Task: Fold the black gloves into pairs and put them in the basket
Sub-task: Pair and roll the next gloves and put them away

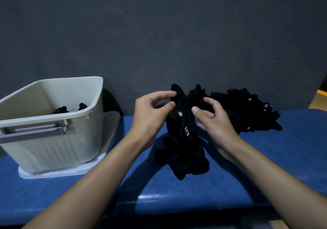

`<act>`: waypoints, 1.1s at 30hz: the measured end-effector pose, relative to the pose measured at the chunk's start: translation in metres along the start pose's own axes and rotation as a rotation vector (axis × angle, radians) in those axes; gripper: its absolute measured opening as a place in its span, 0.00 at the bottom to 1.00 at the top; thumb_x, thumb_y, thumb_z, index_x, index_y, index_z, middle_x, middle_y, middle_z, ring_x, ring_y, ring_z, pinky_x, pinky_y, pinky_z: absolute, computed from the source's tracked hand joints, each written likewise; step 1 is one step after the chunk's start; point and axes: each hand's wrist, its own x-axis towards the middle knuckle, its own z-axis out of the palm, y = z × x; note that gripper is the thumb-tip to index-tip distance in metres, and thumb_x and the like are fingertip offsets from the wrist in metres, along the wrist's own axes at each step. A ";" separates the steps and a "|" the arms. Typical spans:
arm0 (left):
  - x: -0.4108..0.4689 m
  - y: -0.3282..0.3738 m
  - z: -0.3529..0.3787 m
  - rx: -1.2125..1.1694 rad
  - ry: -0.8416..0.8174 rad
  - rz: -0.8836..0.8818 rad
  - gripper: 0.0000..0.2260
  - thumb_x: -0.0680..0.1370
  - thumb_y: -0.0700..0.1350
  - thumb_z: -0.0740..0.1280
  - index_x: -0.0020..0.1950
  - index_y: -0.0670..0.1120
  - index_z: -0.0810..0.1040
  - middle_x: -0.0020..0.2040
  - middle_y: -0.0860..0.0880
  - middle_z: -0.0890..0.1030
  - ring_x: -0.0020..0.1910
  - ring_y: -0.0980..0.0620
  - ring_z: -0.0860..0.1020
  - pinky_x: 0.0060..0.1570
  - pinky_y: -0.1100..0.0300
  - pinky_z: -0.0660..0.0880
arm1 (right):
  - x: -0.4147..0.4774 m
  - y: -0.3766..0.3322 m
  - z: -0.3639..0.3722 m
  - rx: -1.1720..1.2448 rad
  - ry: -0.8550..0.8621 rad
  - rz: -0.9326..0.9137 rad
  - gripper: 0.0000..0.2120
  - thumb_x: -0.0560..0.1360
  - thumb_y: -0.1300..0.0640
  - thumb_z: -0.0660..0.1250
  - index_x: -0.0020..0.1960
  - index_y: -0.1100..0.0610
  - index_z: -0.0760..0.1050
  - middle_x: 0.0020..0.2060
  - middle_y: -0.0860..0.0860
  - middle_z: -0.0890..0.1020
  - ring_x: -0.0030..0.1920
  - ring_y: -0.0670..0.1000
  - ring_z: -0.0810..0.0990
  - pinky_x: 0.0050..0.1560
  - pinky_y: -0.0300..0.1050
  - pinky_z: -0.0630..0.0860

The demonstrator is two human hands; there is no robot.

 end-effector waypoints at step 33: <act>-0.008 -0.002 -0.010 -0.080 0.010 -0.168 0.15 0.77 0.35 0.70 0.63 0.43 0.77 0.40 0.54 0.86 0.39 0.50 0.84 0.43 0.56 0.80 | -0.003 -0.001 0.002 0.437 0.001 0.156 0.38 0.74 0.72 0.68 0.76 0.47 0.57 0.67 0.50 0.74 0.59 0.54 0.81 0.47 0.55 0.83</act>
